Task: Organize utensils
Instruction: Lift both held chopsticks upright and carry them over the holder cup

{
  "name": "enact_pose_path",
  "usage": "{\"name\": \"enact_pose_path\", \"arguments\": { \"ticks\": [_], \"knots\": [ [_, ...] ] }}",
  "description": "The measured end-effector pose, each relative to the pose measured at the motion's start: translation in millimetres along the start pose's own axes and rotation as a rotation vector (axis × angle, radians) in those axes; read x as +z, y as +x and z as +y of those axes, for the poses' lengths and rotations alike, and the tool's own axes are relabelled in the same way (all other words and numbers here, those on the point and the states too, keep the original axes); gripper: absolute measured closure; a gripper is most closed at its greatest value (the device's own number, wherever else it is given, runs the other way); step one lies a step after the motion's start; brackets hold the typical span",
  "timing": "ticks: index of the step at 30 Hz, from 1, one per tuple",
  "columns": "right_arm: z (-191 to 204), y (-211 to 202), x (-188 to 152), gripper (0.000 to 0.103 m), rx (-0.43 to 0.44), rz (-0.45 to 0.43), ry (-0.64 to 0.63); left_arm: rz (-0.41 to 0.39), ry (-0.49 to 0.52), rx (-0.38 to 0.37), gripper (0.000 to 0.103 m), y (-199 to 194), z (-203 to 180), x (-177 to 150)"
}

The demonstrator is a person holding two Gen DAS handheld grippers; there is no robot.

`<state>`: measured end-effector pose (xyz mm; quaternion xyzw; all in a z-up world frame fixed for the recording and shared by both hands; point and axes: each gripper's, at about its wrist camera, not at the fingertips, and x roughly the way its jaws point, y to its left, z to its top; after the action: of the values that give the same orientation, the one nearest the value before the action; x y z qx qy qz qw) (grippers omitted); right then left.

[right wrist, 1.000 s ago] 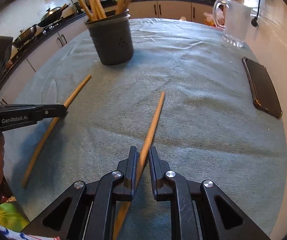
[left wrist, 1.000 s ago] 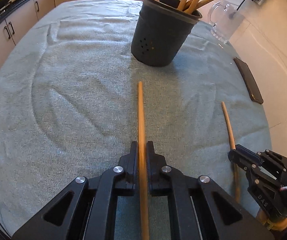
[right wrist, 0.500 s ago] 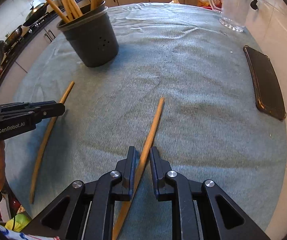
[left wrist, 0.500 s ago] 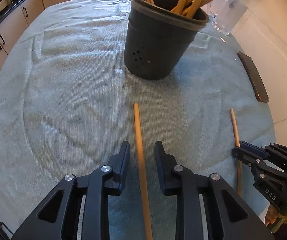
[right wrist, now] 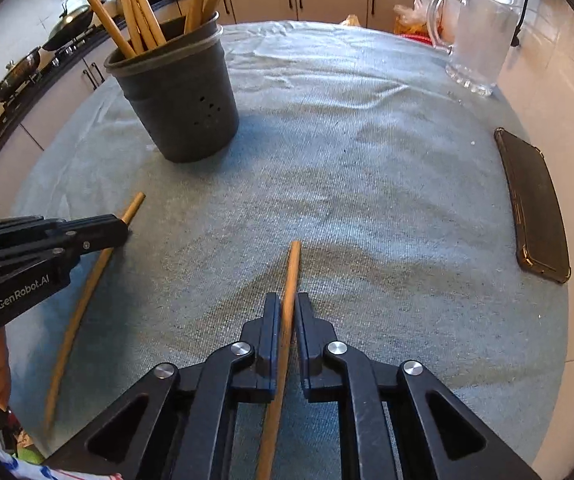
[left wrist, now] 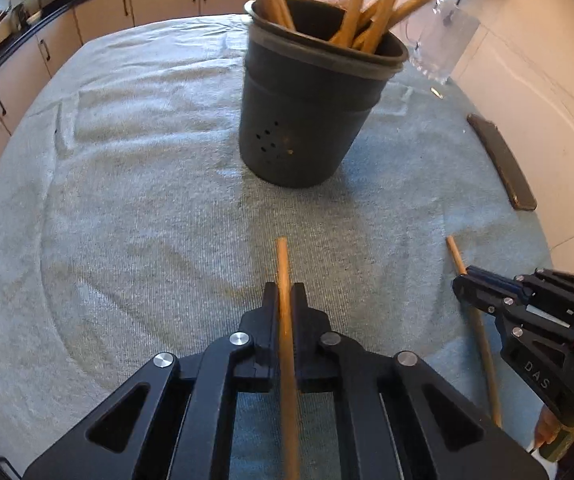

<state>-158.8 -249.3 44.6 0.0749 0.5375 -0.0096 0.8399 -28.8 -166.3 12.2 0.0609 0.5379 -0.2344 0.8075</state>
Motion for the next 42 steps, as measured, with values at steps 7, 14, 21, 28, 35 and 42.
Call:
{"name": "enact_pose_path", "arguments": {
  "ticks": [7, 14, 21, 28, 35, 42],
  "knots": [
    [5, -46, -9, 0.096, 0.035, -0.180, 0.028, -0.144, -0.032, -0.044, 0.098, -59, 10, -13],
    [21, -100, -18, 0.096, 0.034, -0.351, 0.005, -0.306, -0.027, -0.085, 0.098, -126, 11, -33],
    [28, -140, -28, 0.096, 0.056, -0.457, 0.018, -0.408, -0.002, -0.109, 0.098, -163, -6, -48],
    [34, -162, -40, 0.096, 0.072, -0.504, 0.029, -0.475, 0.014, -0.108, 0.098, -188, -14, -72],
    [41, -174, -50, 0.096, 0.084, -0.525, 0.002, -0.505, 0.032, -0.122, 0.098, -209, -18, -83],
    [44, -181, -51, 0.096, 0.100, -0.547, -0.012, -0.527, 0.049, -0.127, 0.098, -217, -21, -89]
  ]
}}
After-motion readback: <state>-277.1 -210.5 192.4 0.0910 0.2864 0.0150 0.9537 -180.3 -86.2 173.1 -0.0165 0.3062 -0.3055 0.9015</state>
